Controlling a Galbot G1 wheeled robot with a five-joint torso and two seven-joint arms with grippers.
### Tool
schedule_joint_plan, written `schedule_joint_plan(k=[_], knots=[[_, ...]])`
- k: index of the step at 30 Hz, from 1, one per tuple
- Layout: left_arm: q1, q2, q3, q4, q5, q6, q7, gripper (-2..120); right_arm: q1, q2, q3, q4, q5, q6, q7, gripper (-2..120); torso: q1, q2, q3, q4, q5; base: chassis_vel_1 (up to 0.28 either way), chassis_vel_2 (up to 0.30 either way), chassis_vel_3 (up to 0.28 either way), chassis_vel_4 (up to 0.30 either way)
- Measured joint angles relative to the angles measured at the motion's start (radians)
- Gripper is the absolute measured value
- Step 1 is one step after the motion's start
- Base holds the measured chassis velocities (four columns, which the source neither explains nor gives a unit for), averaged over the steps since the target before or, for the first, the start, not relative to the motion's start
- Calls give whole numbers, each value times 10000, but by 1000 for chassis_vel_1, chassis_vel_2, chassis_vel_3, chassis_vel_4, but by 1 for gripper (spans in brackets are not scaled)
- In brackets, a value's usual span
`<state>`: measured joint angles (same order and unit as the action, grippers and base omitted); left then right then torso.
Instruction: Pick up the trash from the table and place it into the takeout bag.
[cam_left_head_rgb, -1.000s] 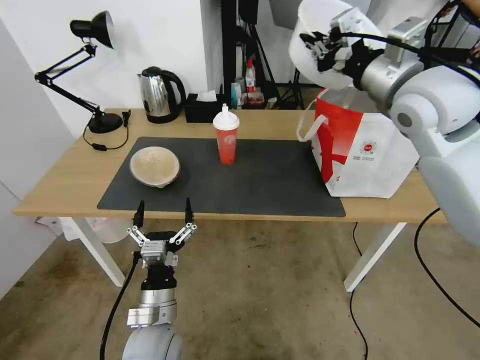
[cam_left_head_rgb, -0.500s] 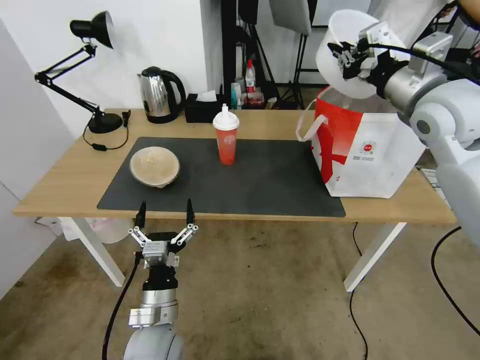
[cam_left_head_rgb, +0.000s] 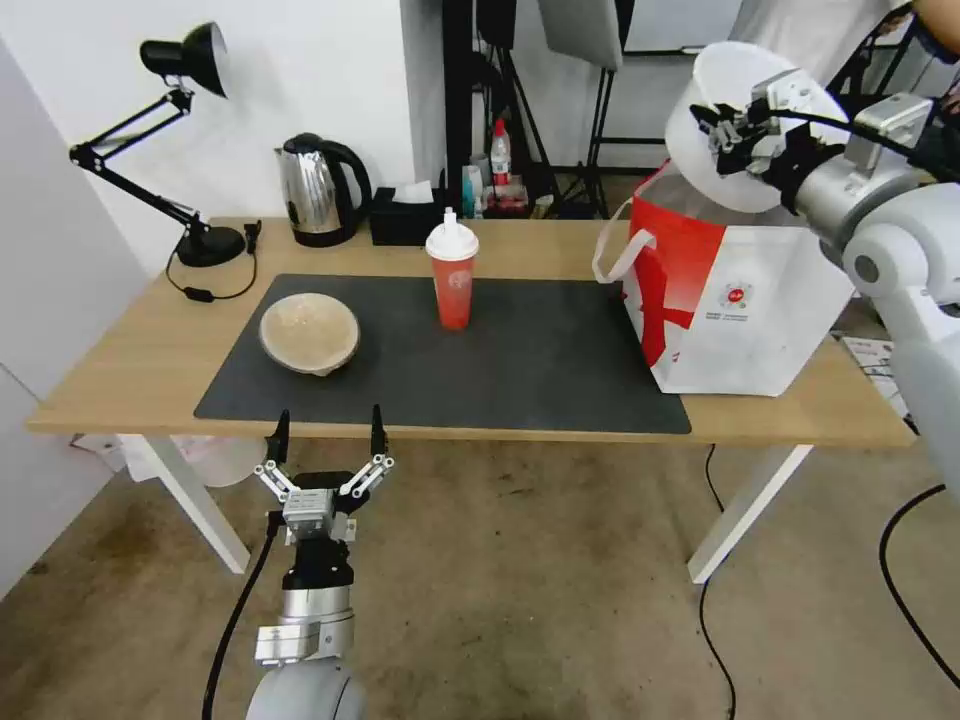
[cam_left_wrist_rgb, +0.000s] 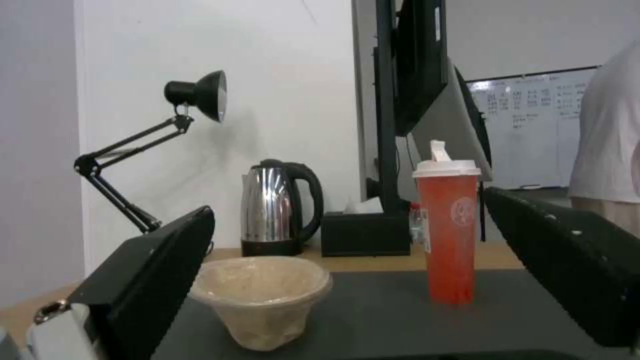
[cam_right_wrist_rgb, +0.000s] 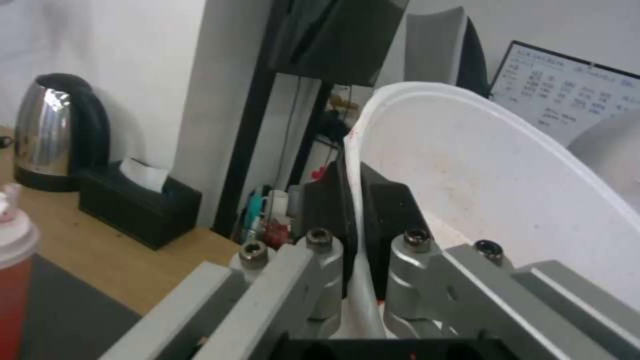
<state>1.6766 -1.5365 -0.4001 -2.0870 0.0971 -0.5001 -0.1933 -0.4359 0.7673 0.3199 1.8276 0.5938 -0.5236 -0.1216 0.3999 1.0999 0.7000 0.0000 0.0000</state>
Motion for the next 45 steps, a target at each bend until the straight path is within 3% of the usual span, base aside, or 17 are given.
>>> schedule_joint_plan(k=[45], knots=[[-207,33,-199,235,-74,-28,-6,100,403,838,-459,-1875,-834,1030,-469,0,0,0,0,-1,0,0,0,0,0]])
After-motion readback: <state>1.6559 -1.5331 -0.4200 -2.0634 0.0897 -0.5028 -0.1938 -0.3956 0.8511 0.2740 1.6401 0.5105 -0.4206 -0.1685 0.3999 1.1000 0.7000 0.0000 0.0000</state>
